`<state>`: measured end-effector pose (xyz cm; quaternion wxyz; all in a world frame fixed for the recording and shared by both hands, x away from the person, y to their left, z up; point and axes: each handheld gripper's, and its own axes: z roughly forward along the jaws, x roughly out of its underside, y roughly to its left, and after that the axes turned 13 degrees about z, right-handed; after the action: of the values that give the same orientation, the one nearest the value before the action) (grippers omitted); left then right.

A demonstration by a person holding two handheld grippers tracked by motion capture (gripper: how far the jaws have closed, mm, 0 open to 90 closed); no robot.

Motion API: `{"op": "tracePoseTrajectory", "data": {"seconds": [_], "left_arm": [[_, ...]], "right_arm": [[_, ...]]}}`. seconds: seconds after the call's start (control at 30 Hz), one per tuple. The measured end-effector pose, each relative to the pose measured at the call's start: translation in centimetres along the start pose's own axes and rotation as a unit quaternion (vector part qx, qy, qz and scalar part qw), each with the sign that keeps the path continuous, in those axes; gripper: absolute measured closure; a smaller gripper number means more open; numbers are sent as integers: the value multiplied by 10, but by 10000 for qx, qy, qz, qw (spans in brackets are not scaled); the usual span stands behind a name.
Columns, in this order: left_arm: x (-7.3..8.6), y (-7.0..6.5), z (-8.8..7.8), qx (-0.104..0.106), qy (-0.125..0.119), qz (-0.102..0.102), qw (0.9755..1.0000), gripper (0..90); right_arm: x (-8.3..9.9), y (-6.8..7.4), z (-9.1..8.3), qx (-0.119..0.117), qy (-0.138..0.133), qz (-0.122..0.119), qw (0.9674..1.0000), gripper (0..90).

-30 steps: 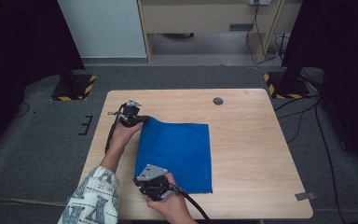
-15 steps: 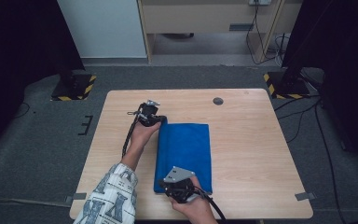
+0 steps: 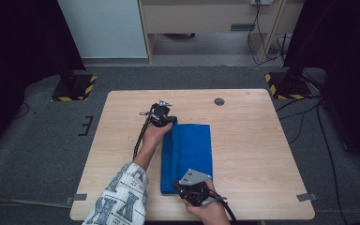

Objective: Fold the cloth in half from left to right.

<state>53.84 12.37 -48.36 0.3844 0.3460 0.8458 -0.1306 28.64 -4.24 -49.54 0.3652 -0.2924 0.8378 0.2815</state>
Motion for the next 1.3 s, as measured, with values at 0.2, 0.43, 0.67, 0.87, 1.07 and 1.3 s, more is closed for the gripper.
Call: {"op": "tracePoseTrajectory", "data": {"seconds": [0.2, 0.43, 0.67, 0.87, 1.07, 1.3], "left_arm": [[-5, -9, 5, 36, -33, 31, 10000, 873], [-10, -19, 10, 41, 10, 160, 9999, 872], [-14, -26, 13, 37, -27, 178, 9998, 871], [-18, -28, 13, 98, -54, 163, 9998, 871], [-24, -36, 17, 126, -30, 244, 9996, 869], [-30, -43, 23, 159, -2, 307, 9994, 867]], "right_arm": [[2, -5, -11, 82, -16, -23, 10000, 881], [6, -8, -14, 94, 16, -15, 10000, 881], [8, -10, -14, 155, 48, -13, 9999, 880], [9, -16, -19, 217, 37, 6, 9998, 880], [10, -17, -22, 250, 25, 6, 9997, 880], [14, -20, -28, 290, 37, 23, 9996, 880]]}}
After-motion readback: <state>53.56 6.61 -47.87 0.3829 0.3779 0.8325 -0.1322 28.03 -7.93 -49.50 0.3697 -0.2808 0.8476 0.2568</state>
